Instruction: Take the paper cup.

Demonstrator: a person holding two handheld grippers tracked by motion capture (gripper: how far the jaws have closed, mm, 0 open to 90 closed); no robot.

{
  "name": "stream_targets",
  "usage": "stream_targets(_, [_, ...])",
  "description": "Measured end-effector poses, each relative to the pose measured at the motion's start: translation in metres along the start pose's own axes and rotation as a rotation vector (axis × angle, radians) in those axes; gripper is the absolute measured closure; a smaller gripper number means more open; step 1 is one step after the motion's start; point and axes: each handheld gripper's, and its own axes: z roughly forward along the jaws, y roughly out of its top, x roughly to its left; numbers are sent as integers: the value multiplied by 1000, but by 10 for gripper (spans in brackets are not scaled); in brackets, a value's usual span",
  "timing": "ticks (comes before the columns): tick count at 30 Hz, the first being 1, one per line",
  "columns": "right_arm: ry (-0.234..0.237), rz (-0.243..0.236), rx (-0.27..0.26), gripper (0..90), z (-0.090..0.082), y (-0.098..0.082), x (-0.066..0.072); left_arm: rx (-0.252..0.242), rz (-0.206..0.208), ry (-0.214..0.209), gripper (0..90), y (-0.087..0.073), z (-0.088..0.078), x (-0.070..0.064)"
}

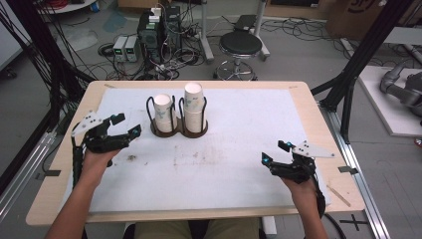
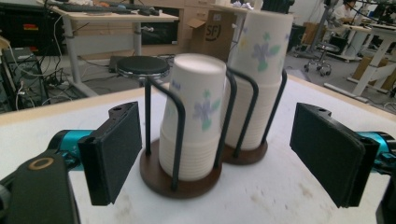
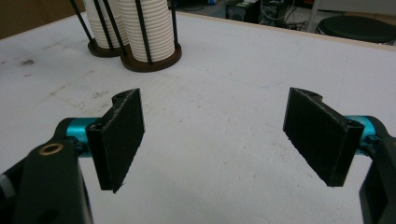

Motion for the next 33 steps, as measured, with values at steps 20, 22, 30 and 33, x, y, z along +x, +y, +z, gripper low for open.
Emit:
stream_targets(20, [6, 4, 9, 212, 0, -1, -2, 179, 40, -31, 174, 48, 102, 16])
stream_targets(22, [8, 7, 8, 212, 0, -2, -2, 204, 39, -25, 177, 44, 108, 16])
stream_targets(30, [4, 12, 4, 212, -2, -2, -4, 266, 51, -25, 223, 35, 122, 15])
stream_targets(33, [4, 12, 4, 212, -2, -2, -4, 285, 49, -23, 260, 33, 125, 16])
